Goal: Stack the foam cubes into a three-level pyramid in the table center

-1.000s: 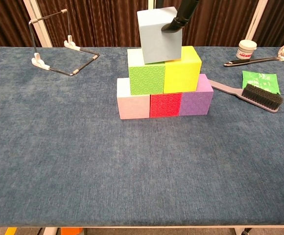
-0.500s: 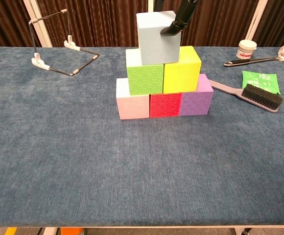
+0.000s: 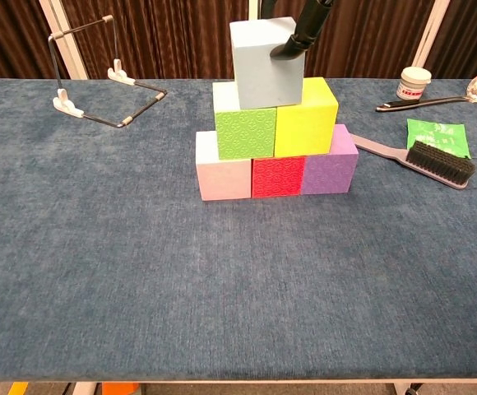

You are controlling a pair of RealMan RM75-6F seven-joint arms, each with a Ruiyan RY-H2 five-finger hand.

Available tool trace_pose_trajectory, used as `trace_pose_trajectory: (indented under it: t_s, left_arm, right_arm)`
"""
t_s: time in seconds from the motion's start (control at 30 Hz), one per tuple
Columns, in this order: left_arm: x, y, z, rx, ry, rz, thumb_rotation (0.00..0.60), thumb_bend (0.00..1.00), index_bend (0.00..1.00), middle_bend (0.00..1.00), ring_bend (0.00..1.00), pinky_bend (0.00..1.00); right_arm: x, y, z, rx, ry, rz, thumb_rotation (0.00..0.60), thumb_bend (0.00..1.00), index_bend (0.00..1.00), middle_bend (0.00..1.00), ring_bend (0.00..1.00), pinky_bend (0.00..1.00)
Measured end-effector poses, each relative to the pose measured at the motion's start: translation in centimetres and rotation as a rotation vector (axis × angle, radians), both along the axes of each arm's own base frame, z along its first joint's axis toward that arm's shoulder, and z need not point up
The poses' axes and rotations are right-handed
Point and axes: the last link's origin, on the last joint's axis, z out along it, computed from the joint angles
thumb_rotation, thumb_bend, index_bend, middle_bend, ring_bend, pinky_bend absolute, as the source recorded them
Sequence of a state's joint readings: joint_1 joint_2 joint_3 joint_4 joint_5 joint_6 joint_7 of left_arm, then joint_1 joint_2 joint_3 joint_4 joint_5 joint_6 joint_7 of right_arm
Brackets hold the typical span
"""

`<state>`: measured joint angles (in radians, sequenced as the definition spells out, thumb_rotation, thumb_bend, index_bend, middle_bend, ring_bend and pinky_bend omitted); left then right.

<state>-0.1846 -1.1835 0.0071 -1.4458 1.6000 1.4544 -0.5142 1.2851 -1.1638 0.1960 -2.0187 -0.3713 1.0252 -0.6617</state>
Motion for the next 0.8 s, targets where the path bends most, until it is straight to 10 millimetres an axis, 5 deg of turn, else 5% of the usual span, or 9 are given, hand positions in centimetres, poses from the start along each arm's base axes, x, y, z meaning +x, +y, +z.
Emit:
trace_pose_trajectory:
  t_s: [0.8]
  left_arm:
    - [-0.1,-0.04,-0.09,-0.006,-0.002,0.007,0.6,0.21,0.08,0.16,0.05,0.08]
  right_arm:
    - [-0.09,0.01,0.14,-0.003,0.005,-0.003,0.6,0.19,0.0,0.11,0.0,0.0]
